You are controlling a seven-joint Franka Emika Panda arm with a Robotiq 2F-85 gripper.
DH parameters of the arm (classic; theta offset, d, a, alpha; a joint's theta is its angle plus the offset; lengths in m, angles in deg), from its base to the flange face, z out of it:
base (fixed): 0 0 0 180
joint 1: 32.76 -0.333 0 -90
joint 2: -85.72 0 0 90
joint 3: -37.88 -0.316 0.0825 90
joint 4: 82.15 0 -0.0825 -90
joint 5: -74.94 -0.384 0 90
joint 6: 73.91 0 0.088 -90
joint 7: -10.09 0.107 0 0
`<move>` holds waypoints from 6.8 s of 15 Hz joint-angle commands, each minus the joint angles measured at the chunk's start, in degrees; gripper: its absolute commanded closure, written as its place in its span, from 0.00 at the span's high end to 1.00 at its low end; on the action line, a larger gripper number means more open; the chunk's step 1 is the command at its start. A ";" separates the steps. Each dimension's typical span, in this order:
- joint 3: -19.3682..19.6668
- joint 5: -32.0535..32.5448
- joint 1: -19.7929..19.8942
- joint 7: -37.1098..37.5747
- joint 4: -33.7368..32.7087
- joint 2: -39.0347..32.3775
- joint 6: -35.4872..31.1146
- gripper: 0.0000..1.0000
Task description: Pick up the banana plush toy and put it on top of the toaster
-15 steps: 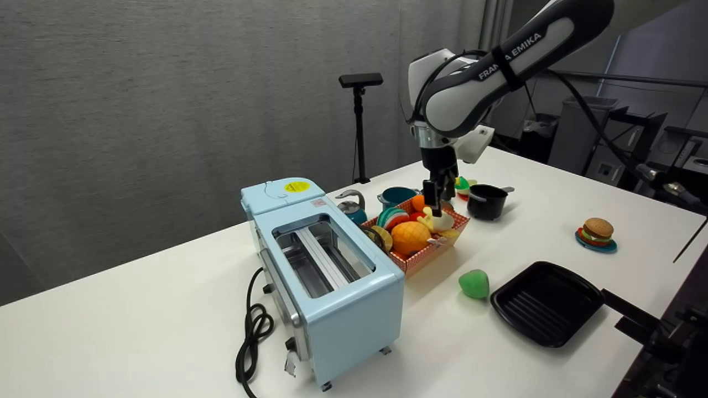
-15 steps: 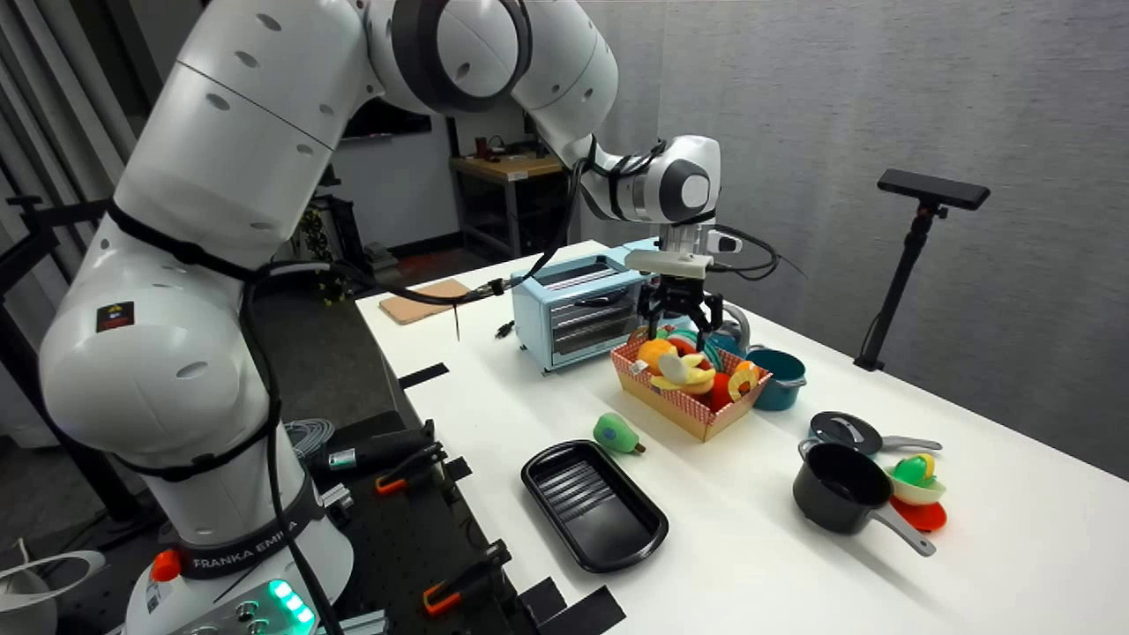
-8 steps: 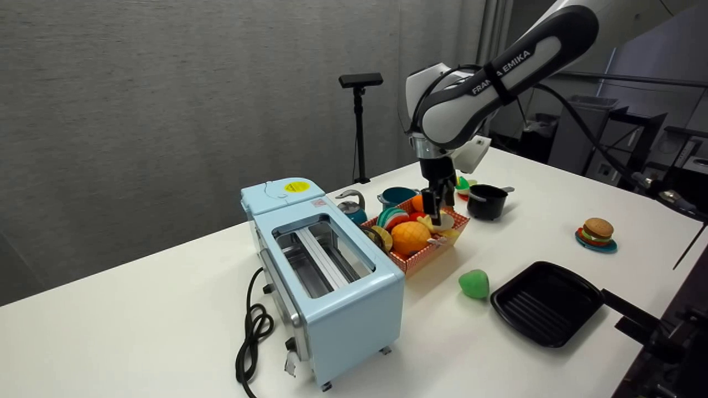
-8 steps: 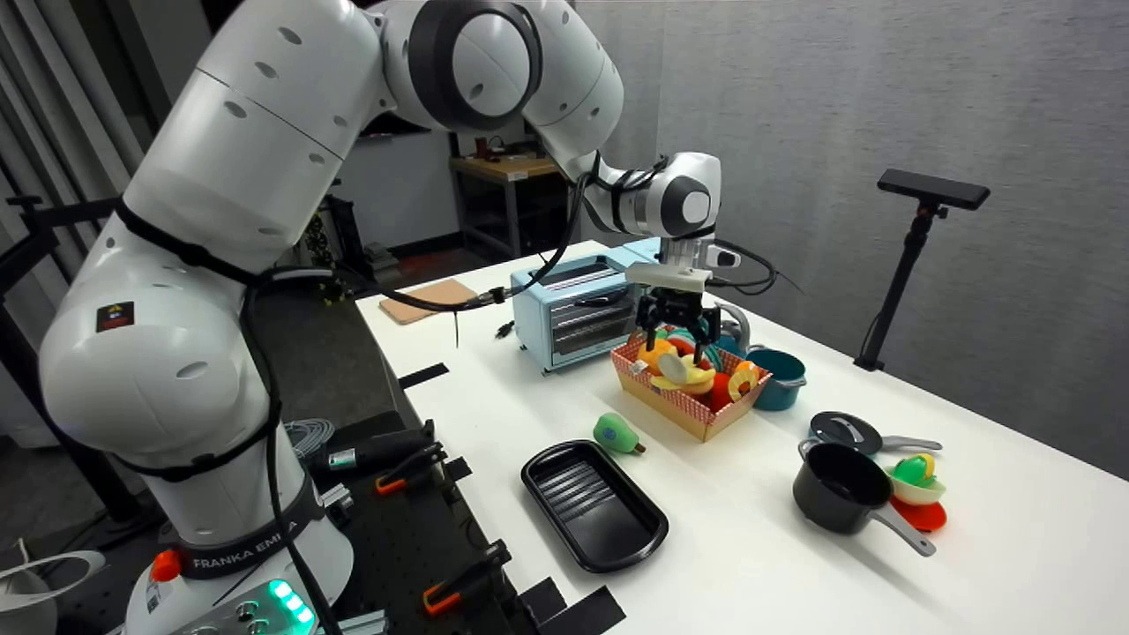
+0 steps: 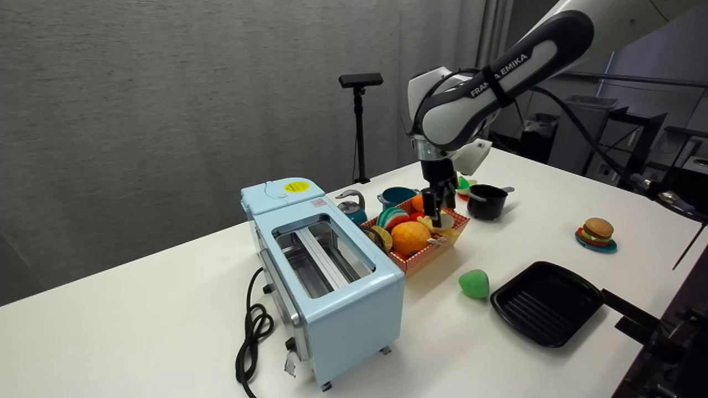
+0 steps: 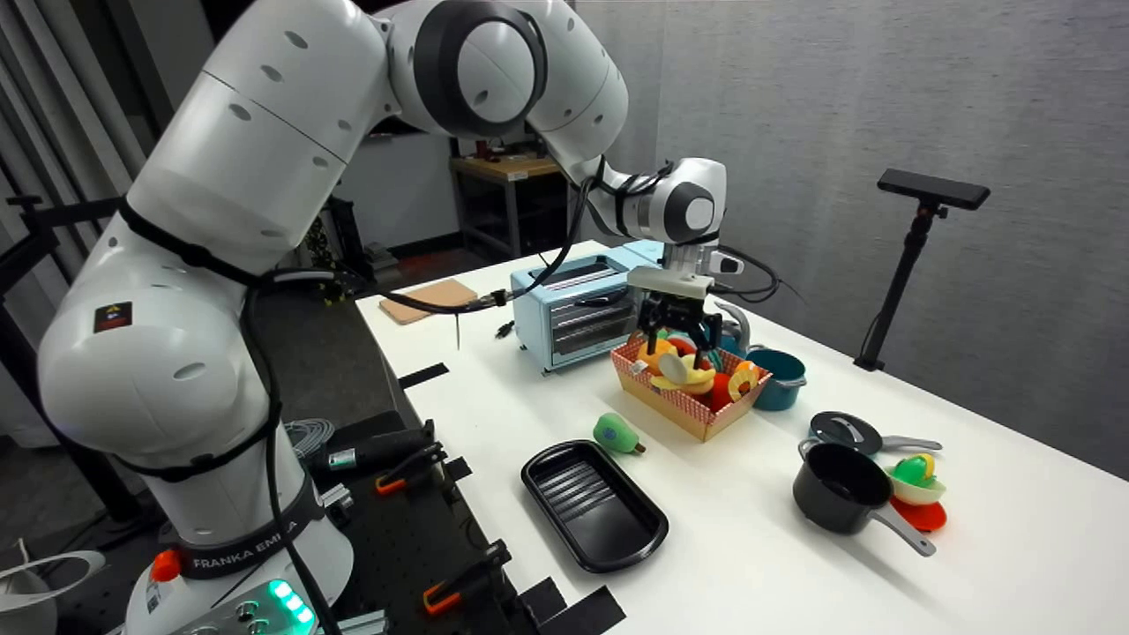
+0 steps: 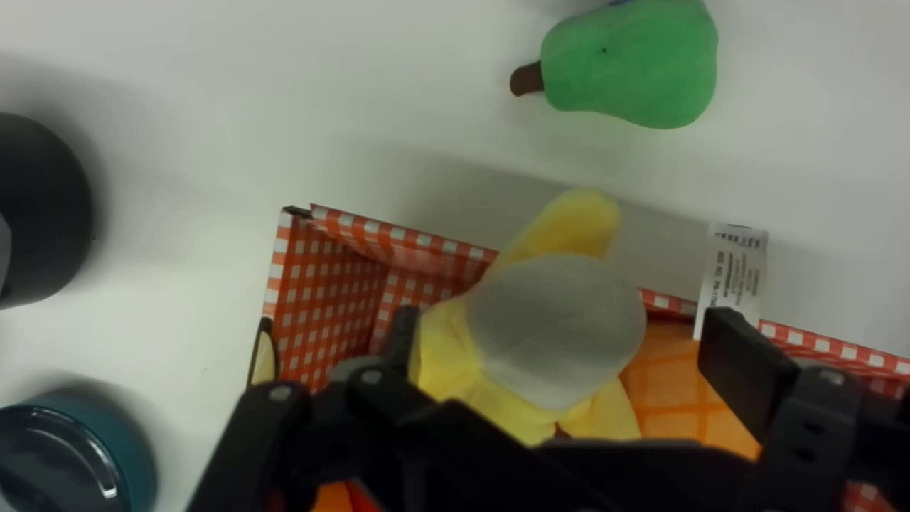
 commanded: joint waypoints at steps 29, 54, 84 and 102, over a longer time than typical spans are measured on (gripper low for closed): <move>-3.15 -9.09 -0.70 0.78 5.36 9.55 1.48 0.02; -5.32 -5.05 -12.74 3.48 -5.28 10.13 18.24 0.02; -3.32 1.83 -22.12 0.36 -43.51 -13.31 39.52 0.42; -2.79 0.83 -21.96 0.19 -45.34 -13.58 43.38 1.00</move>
